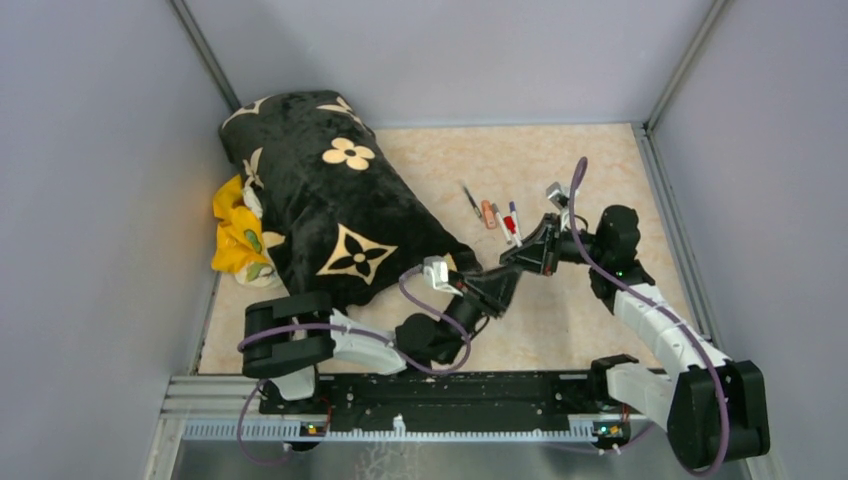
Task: Insert the pens into the pen caps
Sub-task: Press the pen cap onto the pen, then place the pen at the center of the board.
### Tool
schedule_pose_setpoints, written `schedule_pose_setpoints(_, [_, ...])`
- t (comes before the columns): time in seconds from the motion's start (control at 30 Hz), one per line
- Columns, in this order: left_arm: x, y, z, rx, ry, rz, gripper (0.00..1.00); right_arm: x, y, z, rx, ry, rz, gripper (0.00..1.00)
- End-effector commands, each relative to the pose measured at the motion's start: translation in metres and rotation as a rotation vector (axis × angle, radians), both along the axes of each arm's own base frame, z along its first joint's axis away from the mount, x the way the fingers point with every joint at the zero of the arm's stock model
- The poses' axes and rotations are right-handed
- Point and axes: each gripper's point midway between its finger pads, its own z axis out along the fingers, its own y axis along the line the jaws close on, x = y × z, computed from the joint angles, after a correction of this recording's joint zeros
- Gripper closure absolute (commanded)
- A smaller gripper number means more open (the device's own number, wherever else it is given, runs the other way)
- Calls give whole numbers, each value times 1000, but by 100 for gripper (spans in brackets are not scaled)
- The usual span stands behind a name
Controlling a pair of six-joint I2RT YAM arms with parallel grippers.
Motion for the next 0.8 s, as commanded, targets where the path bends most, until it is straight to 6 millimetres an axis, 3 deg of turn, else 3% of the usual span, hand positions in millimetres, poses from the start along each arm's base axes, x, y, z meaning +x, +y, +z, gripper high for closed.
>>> schedule_pose_setpoints(0.0, [-54, -15, -2, 77, -90, -200, 59, 37, -5, 36, 18, -198, -137, 100])
schedule_pose_setpoints(0.2, [-65, 3, -4, 190, -176, -235, 38, 29, -6, 31, -35, -264, -58, 100])
schedule_pose_setpoints(0.3, [-68, 19, -5, 263, -245, -236, 25, 34, -12, 21, -126, -325, -63, 100])
schedule_pose_setpoints(0.47, [-56, 36, -30, 475, -226, -243, 14, 83, -55, -5, -328, -346, -339, 100])
schedule_pose_setpoints(0.77, [-15, 87, -55, 681, -164, -133, 12, 137, -117, -75, -629, -161, -627, 100])
